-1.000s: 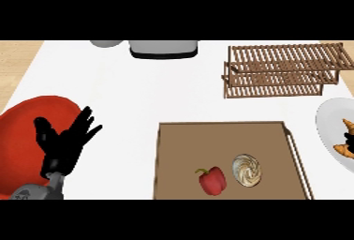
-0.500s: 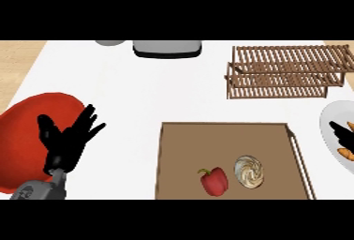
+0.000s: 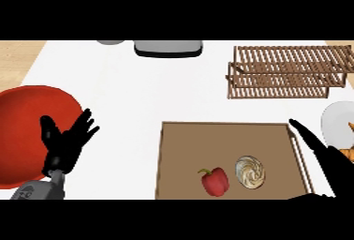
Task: Pick the cupcake from the tray and place it in the tiered shelf
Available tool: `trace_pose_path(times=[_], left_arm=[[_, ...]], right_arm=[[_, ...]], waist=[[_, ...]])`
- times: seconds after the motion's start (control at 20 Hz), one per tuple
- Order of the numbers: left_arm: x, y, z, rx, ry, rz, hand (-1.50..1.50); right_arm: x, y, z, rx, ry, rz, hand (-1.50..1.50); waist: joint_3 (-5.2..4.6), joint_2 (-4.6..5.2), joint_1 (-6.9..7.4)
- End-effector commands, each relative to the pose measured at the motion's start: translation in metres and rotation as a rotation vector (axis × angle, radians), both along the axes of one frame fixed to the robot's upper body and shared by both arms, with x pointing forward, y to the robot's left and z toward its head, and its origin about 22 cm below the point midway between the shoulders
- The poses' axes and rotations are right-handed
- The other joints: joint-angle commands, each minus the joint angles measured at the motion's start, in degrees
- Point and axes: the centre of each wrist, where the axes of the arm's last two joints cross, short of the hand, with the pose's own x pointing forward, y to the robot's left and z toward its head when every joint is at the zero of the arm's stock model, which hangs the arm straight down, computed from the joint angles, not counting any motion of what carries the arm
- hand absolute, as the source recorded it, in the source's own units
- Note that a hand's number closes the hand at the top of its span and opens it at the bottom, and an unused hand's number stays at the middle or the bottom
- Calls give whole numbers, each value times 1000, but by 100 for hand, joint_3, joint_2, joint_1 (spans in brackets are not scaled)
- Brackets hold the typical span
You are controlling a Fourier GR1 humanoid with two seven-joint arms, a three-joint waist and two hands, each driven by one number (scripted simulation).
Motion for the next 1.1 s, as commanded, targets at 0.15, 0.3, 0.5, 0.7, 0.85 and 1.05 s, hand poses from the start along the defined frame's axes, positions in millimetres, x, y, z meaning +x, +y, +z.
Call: trace_pose_path(times=[0.15,0.3,0.5,0.7,0.85,1.05], left_arm=[[-20,5,1,19,8,14,0],[-6,11,6,8,22,14,0],[0,4,-2,5,31,19,0],[-8,11,-6,19,12,29,0],[-1,7,6,-12,30,13,0],[-15,3,18,5,29,12,0]], right_arm=[[5,43,-14,-82,87,8,-150],[28,34,-36,-112,110,-37,-150],[13,49,-27,-153,95,-53,-150],[20,50,-42,-164,86,-60,-150],[5,59,-50,-175,94,-55,-150],[-5,69,-67,-184,102,-80,-150]], waist=[[-1,-15,-22],[0,-3,-36],[-1,-7,-65],[-1,-7,-56],[0,-11,-66],[2,-18,-50]])
